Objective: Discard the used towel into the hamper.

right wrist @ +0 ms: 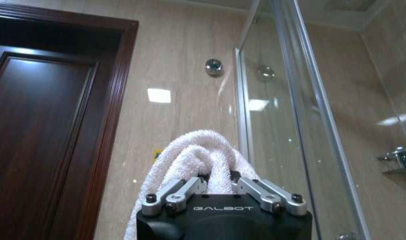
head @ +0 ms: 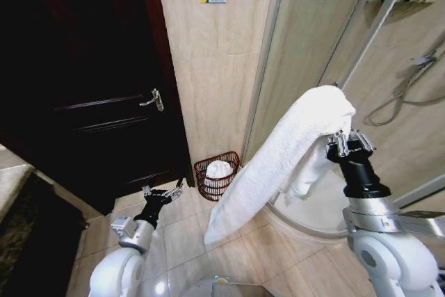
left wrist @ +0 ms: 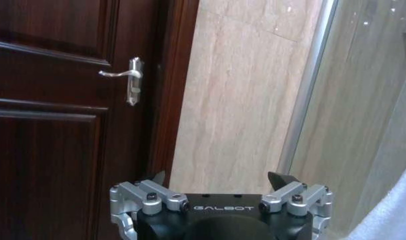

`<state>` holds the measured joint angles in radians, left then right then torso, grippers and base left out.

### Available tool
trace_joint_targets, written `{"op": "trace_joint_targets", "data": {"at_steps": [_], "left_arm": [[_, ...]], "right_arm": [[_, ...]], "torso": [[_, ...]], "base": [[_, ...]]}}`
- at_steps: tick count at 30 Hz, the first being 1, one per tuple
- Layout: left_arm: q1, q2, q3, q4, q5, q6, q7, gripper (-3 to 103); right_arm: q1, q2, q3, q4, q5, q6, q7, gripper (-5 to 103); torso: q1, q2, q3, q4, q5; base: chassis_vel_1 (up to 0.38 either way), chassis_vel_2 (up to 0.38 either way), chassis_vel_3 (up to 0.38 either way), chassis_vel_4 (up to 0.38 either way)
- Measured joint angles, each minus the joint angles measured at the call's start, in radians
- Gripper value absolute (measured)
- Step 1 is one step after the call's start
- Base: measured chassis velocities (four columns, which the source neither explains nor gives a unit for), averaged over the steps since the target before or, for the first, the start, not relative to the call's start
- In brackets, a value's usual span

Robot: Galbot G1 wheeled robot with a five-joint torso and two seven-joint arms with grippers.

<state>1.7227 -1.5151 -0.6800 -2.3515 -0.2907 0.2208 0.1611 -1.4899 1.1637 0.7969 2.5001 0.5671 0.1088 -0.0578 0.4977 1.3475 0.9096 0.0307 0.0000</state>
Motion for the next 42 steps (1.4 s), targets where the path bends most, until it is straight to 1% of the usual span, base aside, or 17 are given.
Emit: {"op": "trace_joint_targets", "data": {"at_steps": [8, 12, 14, 16, 19, 25, 29, 30, 32, 35, 37, 38, 40, 42], "left_arm": [[0.0, 0.0, 0.0, 0.0, 0.0, 0.0, 0.0, 100], [0.0, 0.0, 0.0, 0.0, 0.0, 0.0, 0.0, 100], [0.0, 0.0, 0.0, 0.0, 0.0, 0.0, 0.0, 100], [0.0, 0.0, 0.0, 0.0, 0.0, 0.0, 0.0, 100], [0.0, 0.001, 0.0, 0.0, 0.0, 0.0, 0.0, 100], [0.0, 0.0, 0.0, 0.0, 0.0, 0.0, 0.0, 100], [0.0, 0.0, 0.0, 0.0, 0.0, 0.0, 0.0, 100], [0.0, 0.0, 0.0, 0.0, 0.0, 0.0, 0.0, 100], [0.0, 0.0, 0.0, 0.0, 0.0, 0.0, 0.0, 100], [0.0, 0.0, 0.0, 0.0, 0.0, 0.0, 0.0, 100], [0.0, 0.0, 0.0, 0.0, 0.0, 0.0, 0.0, 100], [0.0, 0.0, 0.0, 0.0, 0.0, 0.0, 0.0, 100], [0.0, 0.0, 0.0, 0.0, 0.0, 0.0, 0.0, 100], [0.0, 0.0, 0.0, 0.0, 0.0, 0.0, 0.0, 100]], "right_arm": [[0.006, 0.0, -0.003, 0.0, -0.005, -0.001, -0.002, 14], [0.011, 0.0, -0.006, 0.0, -0.006, -0.001, -0.001, 14], [0.013, -0.001, -0.008, 0.0, -0.004, -0.001, 0.003, 14], [0.017, -0.003, -0.008, 0.0, 0.001, 0.0, 0.011, 14], [0.02, -0.006, -0.005, 0.0, 0.007, 0.0, 0.016, 14], [0.032, -0.027, 0.014, 0.0, 0.032, 0.0, 0.016, 14], [0.075, -0.069, 0.044, 0.0, 0.064, -0.004, 0.017, 14], [0.075, -0.069, 0.044, 0.0, 0.064, -0.004, 0.017, 14], [0.104, -0.101, 0.049, 0.0, 0.078, -0.006, 0.018, 14], [0.131, -0.129, 0.043, 0.0, 0.089, -0.007, 0.018, 14], [0.168, -0.16, 0.032, 0.0, 0.106, -0.012, 0.018, 14], [0.168, -0.16, 0.032, 0.0, 0.106, -0.012, 0.018, 14], [0.207, -0.19, 0.022, 0.0, 0.119, -0.017, 0.018, 14], [0.224, -0.201, 0.017, -0.001, 0.124, -0.018, 0.018, 14]], "torso": [[0.0, 0.0, 0.0, -0.0002, 0.0003], [0.0, 0.0, 0.0, 0.0, -0.0004], [0.0, 0.0, 0.0, -0.0001, 0.0002], [0.0, 0.0, 0.0, -0.0001, -0.0008], [0.0, 0.0, 0.0, 0.0001, -0.0008], [0.0, 0.0, 0.0, 0.0, 0.0004], [0.0, 0.0, 0.0, -0.0002, 0.0007], [0.0, 0.0, 0.0, -0.0002, 0.0007], [0.0, 0.0, 0.0, -0.0002, 0.0002], [0.0, 0.0, 0.0, -0.0001, 0.0], [0.0, 0.0, 0.0, 0.0, -0.0003], [0.0, 0.0, 0.0, 0.0, -0.0003], [0.0, 0.0, 0.0, 0.0001, -0.0003], [0.0, 0.0, 0.0, 0.0001, -0.0002]], "base": [[0.045, 0.036, -0.046, -0.042], [0.158, 0.154, -0.153, -0.149], [0.197, 0.212, -0.212, -0.195], [0.193, 0.198, -0.206, -0.159], [0.167, 0.166, -0.147, -0.141], [0.044, 0.029, -0.013, -0.02], [-0.067, -0.064, 0.031, 0.046], [-0.032, -0.058, 0.036, 0.038], [-0.039, -0.053, 0.023, 0.037], [0.0, 0.0, 0.0, 0.0], [0.0, 0.0, 0.0, 0.0], [0.0, 0.0, 0.0, 0.0], [0.0, 0.0, 0.0, 0.0], [0.0, 0.0, 0.0, 0.0]]}}
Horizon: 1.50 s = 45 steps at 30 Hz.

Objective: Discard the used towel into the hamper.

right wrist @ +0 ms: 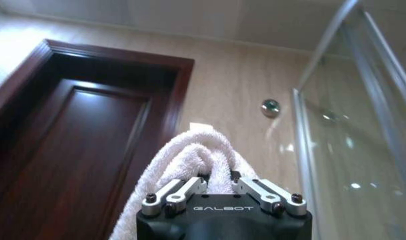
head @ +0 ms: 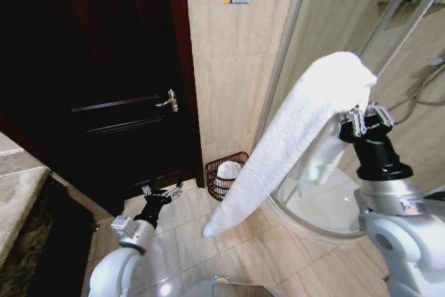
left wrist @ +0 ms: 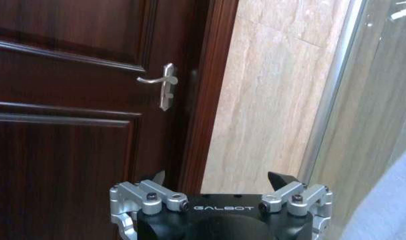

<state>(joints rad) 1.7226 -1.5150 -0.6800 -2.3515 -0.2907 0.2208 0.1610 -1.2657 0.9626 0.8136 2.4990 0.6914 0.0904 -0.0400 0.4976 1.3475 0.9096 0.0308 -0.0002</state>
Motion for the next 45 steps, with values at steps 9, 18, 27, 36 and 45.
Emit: {"op": "trace_joint_targets", "data": {"at_steps": [9, 18, 27, 36, 45], "left_arm": [[0.0, 0.0, 0.0, 0.0, 0.0, 0.0, 0.0, 100], [0.0, 0.0, 0.0, 0.0, 0.0, 0.0, 0.0, 100], [0.0, 0.0, 0.0, 0.0, 0.0, 0.0, 0.0, 100], [0.0, 0.0, 0.0, 0.0, 0.0, 0.0, 0.0, 100], [0.0, 0.0, 0.0, 0.0, 0.0, 0.0, 0.0, 100]], "right_arm": [[0.132, -0.071, -0.047, -0.067, 0.056, -0.025, 0.001, 14], [0.226, -0.102, -0.117, -0.103, 0.15, -0.091, 0.052, 14], [0.229, -0.093, -0.13, -0.106, 0.194, -0.114, 0.082, 14], [0.222, -0.087, -0.128, -0.107, 0.166, -0.111, 0.074, 14], [0.199, -0.066, -0.146, -0.094, 0.14, -0.104, 0.065, 14]], "torso": [[0.0, 0.0, 0.0, -0.0001, 0.0004], [0.0, 0.0, 0.0, -0.0001, 0.0002], [0.001, 0.001, 0.001, -0.0001, 0.0002], [0.022, 0.049, 0.026, -0.0001, 0.0001], [0.032, 0.07, 0.038, 0.0, 0.0002]], "base": [[0.0, 0.0, 0.0, 0.0], [0.0, 0.0, 0.0, 0.0], [0.0, 0.0, 0.0, 0.0], [0.0, 0.0, 0.0, 0.0], [0.0, 0.0, 0.0, 0.0]]}}
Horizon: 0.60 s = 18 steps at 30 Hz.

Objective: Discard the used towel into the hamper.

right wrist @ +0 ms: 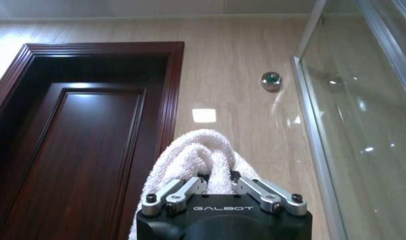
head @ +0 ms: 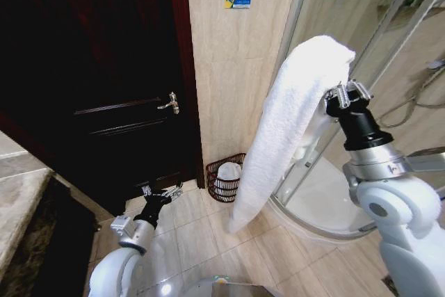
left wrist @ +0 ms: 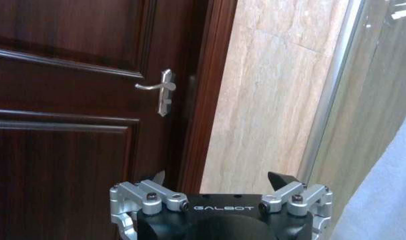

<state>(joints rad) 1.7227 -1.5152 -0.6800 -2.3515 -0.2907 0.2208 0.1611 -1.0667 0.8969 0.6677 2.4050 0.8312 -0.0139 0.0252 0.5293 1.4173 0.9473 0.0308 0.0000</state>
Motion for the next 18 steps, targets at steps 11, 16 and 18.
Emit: {"op": "trace_joint_targets", "data": {"at_steps": [11, 16, 18], "left_arm": [[0.0, 0.0, 0.0, 0.0, 0.0, 0.0, 0.0, 100], [0.0, 0.0, 0.0, 0.0, 0.0, 0.0, 0.0, 100], [0.0, 0.0, 0.0, 0.0, 0.0, 0.0, 0.0, 100]], "right_arm": [[-0.028, 0.013, 0.0, 0.03, -0.025, 0.0, 0.003, 14], [-0.034, 0.014, 0.002, 0.047, -0.026, 0.0, 0.009, 14], [-0.016, 0.0, 0.011, 0.046, -0.013, 0.0, 0.014, 14]], "torso": [[0.0, -0.001, 0.0, 0.0002, 0.0], [0.0, -0.002, -0.001, -0.0003, -0.0001], [0.0, -0.003, -0.001, -0.0002, 0.0001]], "base": [[-0.058, 0.066, 0.069, -0.06], [-0.201, 0.161, 0.175, -0.183], [-0.156, 0.195, 0.184, -0.177]]}}
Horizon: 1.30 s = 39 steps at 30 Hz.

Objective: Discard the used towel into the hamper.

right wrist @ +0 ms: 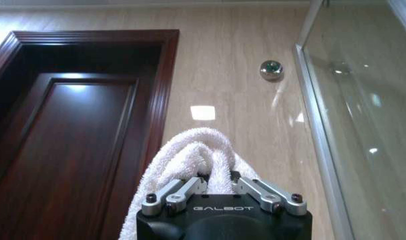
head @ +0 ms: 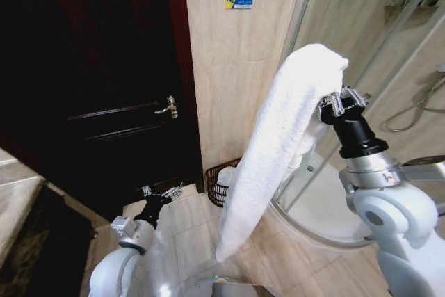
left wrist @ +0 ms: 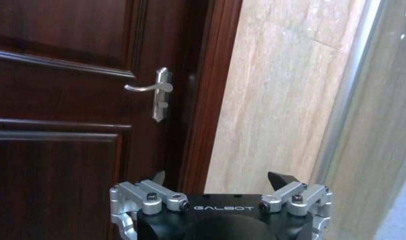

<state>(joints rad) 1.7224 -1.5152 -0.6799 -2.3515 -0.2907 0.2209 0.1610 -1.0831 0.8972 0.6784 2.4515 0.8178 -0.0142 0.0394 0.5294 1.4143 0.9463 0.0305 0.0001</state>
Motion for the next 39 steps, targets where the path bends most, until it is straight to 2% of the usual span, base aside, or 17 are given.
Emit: {"op": "trace_joint_targets", "data": {"at_steps": [2, 4, 7, 14, 25, 34, 39], "left_arm": [[0.0, 0.0, 0.0, 0.0, 0.0, 0.0, 0.0, 100], [0.0, 0.0, 0.0, 0.0, 0.0, 0.0, 0.0, 100], [0.0, 0.0, 0.0, 0.0, 0.0, 0.0, 0.0, 100], [0.001, 0.0, 0.0, 0.0, 0.0, 0.0, 0.0, 100], [0.0, 0.0, 0.0, 0.0, 0.0, 0.0, 0.0, 100], [0.0, 0.0, 0.0, 0.0, 0.0, 0.0, 0.0, 100], [0.0, 0.0, 0.0, 0.0, 0.0, 0.0, 0.0, 100]], "right_arm": [[0.018, -0.011, 0.005, -0.011, 0.009, 0.001, 0.001, 14], [0.073, -0.041, 0.008, -0.053, 0.033, 0.006, 0.0, 14], [0.137, -0.07, 0.019, -0.109, 0.055, 0.012, -0.012, 14], [0.338, -0.134, -0.009, -0.289, 0.103, 0.013, -0.039, 14], [0.418, -0.171, -0.028, -0.394, 0.129, 0.02, -0.076, 14], [0.444, -0.167, -0.041, -0.397, 0.154, 0.005, -0.064, 14], [0.496, -0.128, -0.084, -0.415, 0.155, -0.005, -0.063, 14]], "torso": [[0.0, 0.0, 0.0, 0.0004, -0.0012], [0.0, -0.001, 0.0, 0.0006, 0.0008], [-0.001, -0.001, -0.001, 0.0001, -0.0005], [-0.003, -0.001, -0.001, 0.0003, 0.0001], [-0.002, -0.002, -0.002, 0.0003, 0.0], [-0.002, -0.002, -0.002, 0.0, -0.0001], [-0.002, -0.002, -0.002, 0.0002, -0.0002]], "base": [[-0.113, 0.14, 0.193, -0.079], [-0.086, 0.122, 0.043, -0.032], [0.0, 0.0, 0.0, 0.0], [0.015, -0.008, -0.009, 0.008], [0.0, 0.0, 0.0, 0.0], [0.0, 0.0, 0.0, 0.0], [0.0, 0.0, 0.0, 0.0]]}}
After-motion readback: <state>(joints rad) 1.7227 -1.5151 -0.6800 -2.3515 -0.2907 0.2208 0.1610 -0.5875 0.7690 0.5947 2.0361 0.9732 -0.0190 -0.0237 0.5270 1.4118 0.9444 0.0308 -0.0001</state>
